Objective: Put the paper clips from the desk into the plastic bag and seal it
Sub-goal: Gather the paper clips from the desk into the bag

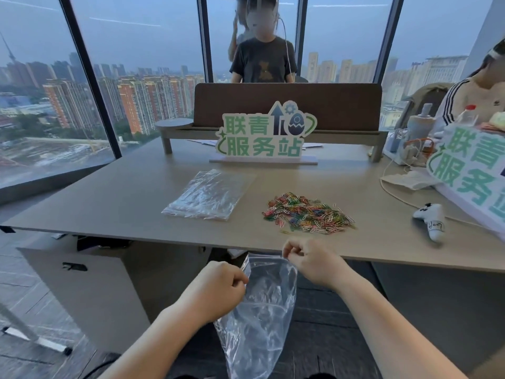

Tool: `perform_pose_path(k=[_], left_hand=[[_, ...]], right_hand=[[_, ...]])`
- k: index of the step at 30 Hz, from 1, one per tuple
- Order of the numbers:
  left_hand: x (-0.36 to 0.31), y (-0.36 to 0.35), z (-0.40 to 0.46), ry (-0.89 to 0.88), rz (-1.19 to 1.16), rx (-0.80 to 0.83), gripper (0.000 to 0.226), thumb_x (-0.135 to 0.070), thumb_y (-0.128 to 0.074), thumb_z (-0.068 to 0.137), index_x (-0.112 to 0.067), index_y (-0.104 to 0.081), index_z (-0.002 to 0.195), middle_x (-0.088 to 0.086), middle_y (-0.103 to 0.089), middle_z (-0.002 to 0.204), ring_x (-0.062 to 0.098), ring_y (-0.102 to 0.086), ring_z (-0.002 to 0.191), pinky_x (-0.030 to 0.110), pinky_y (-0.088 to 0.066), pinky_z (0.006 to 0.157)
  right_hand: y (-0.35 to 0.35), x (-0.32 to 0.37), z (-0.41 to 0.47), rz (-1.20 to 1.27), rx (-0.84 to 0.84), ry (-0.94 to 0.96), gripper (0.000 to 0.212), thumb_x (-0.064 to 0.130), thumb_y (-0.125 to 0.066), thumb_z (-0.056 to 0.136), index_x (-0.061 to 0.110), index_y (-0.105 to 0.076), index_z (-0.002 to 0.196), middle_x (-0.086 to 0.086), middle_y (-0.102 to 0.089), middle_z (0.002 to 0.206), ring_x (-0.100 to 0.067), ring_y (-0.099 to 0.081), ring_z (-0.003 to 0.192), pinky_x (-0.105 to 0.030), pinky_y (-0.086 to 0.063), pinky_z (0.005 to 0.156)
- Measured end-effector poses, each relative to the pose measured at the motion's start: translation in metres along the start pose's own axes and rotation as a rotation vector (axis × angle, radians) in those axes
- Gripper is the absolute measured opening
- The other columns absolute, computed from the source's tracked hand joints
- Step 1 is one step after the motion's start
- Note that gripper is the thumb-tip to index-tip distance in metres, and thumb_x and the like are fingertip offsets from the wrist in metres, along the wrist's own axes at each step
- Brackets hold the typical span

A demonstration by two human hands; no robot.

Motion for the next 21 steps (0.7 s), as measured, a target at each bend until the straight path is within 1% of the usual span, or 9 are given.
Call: perform_pose_path(k=[2,5,7,9,11,13,15,17,21], left_hand=[[0.005,-0.012,0.011,0.022,0.037,0.002,0.034,-0.014,-0.048,0.089,-0.017,-0.08,0.103,0.004,-0.079,0.094,0.018,-0.072,0.07,0.031,-0.06,0.07],[0.012,-0.03,0.027,0.053,0.063,0.031,0.034,-0.013,-0.045,0.088,-0.013,-0.079,0.09,0.002,-0.076,0.085,0.018,-0.069,0.071,0.028,-0.057,0.067],[0.016,-0.042,0.038,0.079,0.057,0.041,0.03,-0.013,-0.043,0.087,-0.011,-0.068,0.069,0.001,-0.065,0.066,0.018,-0.059,0.058,0.026,-0.05,0.058],[0.02,-0.053,0.049,0.117,0.039,0.039,0.028,-0.014,-0.043,0.085,-0.006,-0.059,0.063,0.004,-0.058,0.06,0.018,-0.048,0.052,0.028,-0.043,0.053],[0.021,-0.063,0.059,0.141,0.017,0.044,0.027,-0.016,-0.044,0.085,-0.006,-0.058,0.064,0.011,-0.061,0.066,0.019,-0.047,0.053,0.029,-0.043,0.051],[0.02,-0.071,0.067,0.147,0.007,0.045,0.02,-0.02,-0.044,0.084,-0.014,-0.054,0.067,0.009,-0.061,0.072,0.019,-0.051,0.056,0.03,-0.05,0.056],[0.017,-0.077,0.073,0.149,0.0,0.032,0.017,-0.021,-0.044,0.083,-0.017,-0.052,0.068,0.01,-0.064,0.075,0.02,-0.052,0.059,0.035,-0.054,0.061],[0.013,-0.082,0.079,0.153,-0.027,0.03,0.023,-0.019,-0.045,0.084,-0.009,-0.056,0.067,0.016,-0.069,0.078,0.025,-0.055,0.062,0.035,-0.052,0.061],[0.006,-0.089,0.086,0.166,-0.08,0.013,0.029,-0.014,-0.046,0.086,-0.008,-0.043,0.058,0.003,-0.052,0.061,0.02,-0.047,0.056,0.028,-0.037,0.052]], right_hand=[[0.01,-0.003,0.003,-0.025,-0.147,-0.003,0.022,0.012,-0.045,0.089,0.027,-0.062,0.086,0.004,-0.065,0.077,-0.014,-0.058,0.065,-0.036,-0.05,0.062],[0.028,-0.011,0.007,-0.044,-0.349,-0.039,0.031,0.003,-0.041,0.09,0.019,-0.063,0.106,0.0,-0.067,0.103,-0.018,-0.061,0.097,-0.027,-0.049,0.08],[0.037,-0.025,0.014,-0.089,-0.391,-0.086,0.046,-0.001,-0.04,0.087,0.013,-0.056,0.128,-0.003,-0.059,0.13,-0.02,-0.051,0.122,-0.031,-0.042,0.099],[0.042,-0.042,0.024,-0.14,-0.361,-0.148,0.06,-0.001,-0.039,0.084,0.014,-0.042,0.142,-0.002,-0.042,0.148,-0.021,-0.033,0.139,-0.037,-0.028,0.114],[0.045,-0.059,0.034,-0.193,-0.305,-0.218,0.063,0.004,-0.035,0.086,0.017,-0.03,0.148,-0.003,-0.026,0.158,-0.021,-0.016,0.146,-0.039,-0.013,0.119],[0.048,-0.075,0.044,-0.24,-0.25,-0.293,0.061,0.011,-0.032,0.092,0.019,-0.022,0.151,-0.002,-0.012,0.161,-0.025,-0.003,0.148,-0.038,-0.003,0.119],[0.049,-0.087,0.052,-0.283,-0.201,-0.342,0.058,0.016,-0.029,0.095,0.018,-0.018,0.152,-0.004,-0.004,0.162,-0.029,0.004,0.148,-0.04,0.0,0.119],[0.049,-0.095,0.059,-0.304,-0.163,-0.375,0.057,0.02,-0.027,0.097,0.019,-0.015,0.152,-0.006,-0.001,0.162,-0.03,0.006,0.147,-0.04,0.0,0.119],[0.045,-0.101,0.069,-0.322,-0.125,-0.386,0.056,0.023,-0.026,0.098,0.019,-0.012,0.153,-0.005,0.001,0.162,-0.029,0.006,0.148,-0.04,-0.001,0.119]])
Point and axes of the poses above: each hand's wrist, its own z-axis towards the middle knuckle, its own y-axis out of the back of the hand, x = y × z, the point moved 5 cm from there along z, towards the middle knuckle
